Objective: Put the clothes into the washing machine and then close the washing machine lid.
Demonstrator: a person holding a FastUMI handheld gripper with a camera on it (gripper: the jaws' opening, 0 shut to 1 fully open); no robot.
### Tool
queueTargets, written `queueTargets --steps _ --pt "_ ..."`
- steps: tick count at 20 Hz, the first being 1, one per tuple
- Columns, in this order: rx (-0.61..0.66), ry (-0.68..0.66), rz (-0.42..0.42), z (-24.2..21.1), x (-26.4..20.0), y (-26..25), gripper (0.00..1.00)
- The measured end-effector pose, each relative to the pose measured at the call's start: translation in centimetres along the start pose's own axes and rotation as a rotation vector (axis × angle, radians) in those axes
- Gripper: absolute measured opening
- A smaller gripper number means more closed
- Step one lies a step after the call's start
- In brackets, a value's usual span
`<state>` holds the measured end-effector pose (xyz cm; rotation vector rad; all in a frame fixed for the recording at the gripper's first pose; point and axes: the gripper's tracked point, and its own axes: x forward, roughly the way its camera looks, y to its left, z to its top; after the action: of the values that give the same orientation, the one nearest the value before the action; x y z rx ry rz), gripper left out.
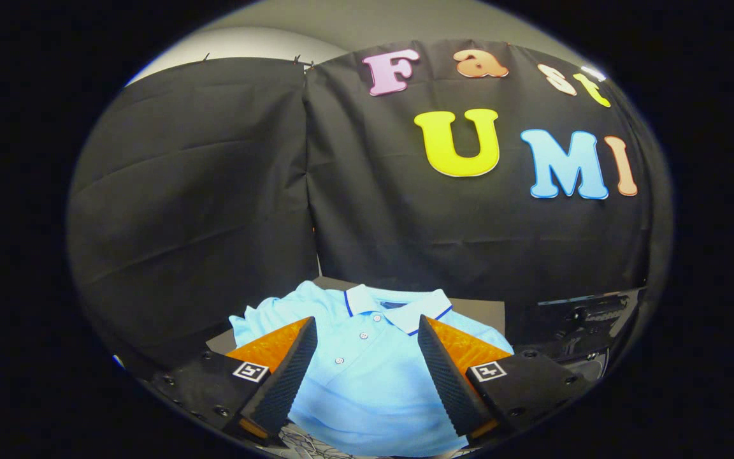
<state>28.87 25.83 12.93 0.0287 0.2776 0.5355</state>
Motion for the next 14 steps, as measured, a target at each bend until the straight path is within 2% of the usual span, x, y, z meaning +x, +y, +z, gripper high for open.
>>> queueTargets --steps 6,10,14 --pt "-0.053 0.166 0.045 -2.9 3.5 0.8 0.97" --pt "-0.077 0.231 0.036 -3.9 5.1 0.6 0.97" --pt "-0.064 0.308 0.063 -4.9 6.2 0.6 0.97"
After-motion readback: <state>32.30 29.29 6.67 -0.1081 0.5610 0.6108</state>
